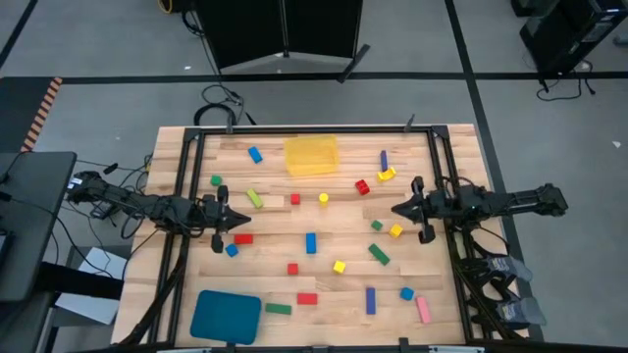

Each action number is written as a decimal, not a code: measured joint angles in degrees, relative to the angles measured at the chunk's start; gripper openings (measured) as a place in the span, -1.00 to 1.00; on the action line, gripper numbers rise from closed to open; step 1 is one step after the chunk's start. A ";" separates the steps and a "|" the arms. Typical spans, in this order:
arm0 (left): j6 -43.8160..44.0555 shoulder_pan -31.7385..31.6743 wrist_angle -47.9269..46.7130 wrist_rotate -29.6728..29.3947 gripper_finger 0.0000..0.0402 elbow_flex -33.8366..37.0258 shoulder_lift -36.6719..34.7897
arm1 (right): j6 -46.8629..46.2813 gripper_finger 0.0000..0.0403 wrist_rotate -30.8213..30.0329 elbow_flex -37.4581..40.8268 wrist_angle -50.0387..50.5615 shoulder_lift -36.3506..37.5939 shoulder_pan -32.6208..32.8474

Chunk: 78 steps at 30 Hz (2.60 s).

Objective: Sort blocks by size
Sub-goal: Put the yellow square block into the yellow bin

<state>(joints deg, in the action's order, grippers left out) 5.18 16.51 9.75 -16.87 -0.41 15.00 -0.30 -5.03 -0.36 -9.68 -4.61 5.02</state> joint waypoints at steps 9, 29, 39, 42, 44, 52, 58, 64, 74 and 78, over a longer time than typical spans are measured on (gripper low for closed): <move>14.37 -0.17 27.54 -0.03 -0.93 -0.09 0.67 | -10.03 -0.83 -11.59 -0.80 -32.64 -0.97 -1.76; 3.15 -0.33 27.94 -13.64 -0.89 -15.83 28.25 | -20.05 -0.83 7.58 -18.57 -0.31 -32.61 -4.47; 13.21 -0.33 7.35 -16.76 -0.30 -21.22 34.49 | -25.31 -0.80 -15.32 -37.59 45.77 -47.55 7.28; 13.48 -0.33 2.56 -16.79 -0.11 -23.40 36.01 | -32.54 -0.70 -17.14 -42.11 56.28 -54.65 9.81; 13.23 -0.33 2.79 -16.85 -0.01 -23.88 36.53 | -37.69 -0.60 -17.26 -43.13 62.04 -58.92 11.50; 13.08 -0.33 4.71 -17.08 0.07 -23.95 36.44 | -48.24 0.05 -15.88 -42.45 63.66 -68.21 17.46; 13.10 -0.33 4.73 -17.08 0.07 -23.95 36.44 | -50.09 0.47 -14.77 -42.47 61.90 -71.67 18.69; 13.10 -0.33 4.82 -17.08 0.07 -23.95 36.44 | -50.16 0.64 -14.60 -41.56 61.51 -74.29 18.15; 13.08 -0.33 5.25 -17.08 0.07 -23.95 36.44 | -52.05 0.51 -12.89 -31.68 47.15 -73.60 15.97; 13.14 -0.33 5.38 -17.07 0.06 -23.95 36.44 | -53.80 0.34 -12.75 -30.06 45.32 -73.58 15.86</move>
<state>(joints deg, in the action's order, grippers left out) 18.33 16.19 15.14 -33.94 -24.36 51.44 -54.10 -17.78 -30.42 35.64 -78.19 20.88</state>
